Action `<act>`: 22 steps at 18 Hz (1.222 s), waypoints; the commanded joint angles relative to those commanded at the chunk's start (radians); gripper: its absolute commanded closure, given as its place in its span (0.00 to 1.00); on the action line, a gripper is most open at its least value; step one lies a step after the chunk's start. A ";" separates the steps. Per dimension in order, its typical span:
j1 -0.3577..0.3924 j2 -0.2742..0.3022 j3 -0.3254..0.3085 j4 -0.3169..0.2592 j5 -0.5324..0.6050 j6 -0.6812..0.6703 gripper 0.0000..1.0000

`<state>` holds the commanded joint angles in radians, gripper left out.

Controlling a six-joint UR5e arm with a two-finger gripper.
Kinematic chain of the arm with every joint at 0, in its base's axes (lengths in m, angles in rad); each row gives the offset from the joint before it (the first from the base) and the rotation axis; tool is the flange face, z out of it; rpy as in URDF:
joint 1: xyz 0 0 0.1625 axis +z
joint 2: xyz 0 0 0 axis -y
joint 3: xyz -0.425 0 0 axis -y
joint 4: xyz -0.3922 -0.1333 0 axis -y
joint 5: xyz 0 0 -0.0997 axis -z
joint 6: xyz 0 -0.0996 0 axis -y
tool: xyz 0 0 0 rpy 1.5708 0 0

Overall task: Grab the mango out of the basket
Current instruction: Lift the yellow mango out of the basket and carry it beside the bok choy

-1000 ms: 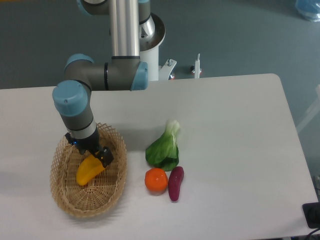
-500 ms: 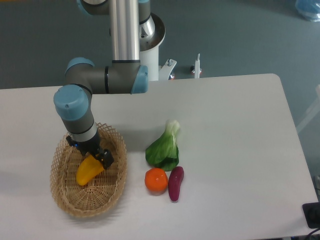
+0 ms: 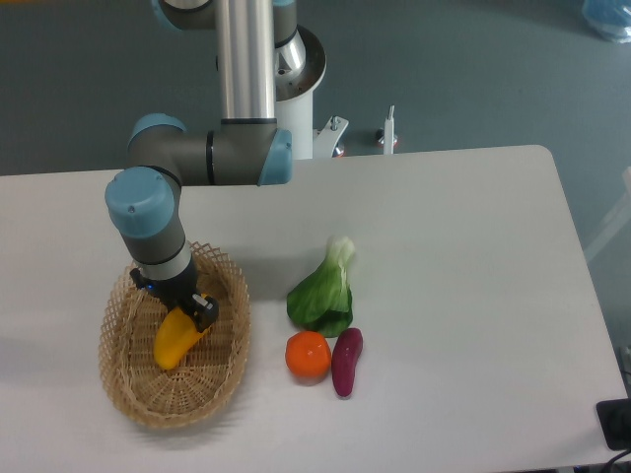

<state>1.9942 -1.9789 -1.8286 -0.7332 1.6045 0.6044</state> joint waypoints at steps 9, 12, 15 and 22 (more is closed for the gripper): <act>0.265 0.172 0.038 -0.020 -0.027 0.134 0.44; 0.394 0.180 0.040 -0.020 -0.046 0.277 0.44; 0.526 0.180 0.041 -0.020 -0.077 0.414 0.44; 0.696 0.181 0.049 -0.025 -0.156 0.612 0.44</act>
<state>2.6905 -1.7978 -1.7795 -0.7578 1.4481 1.2163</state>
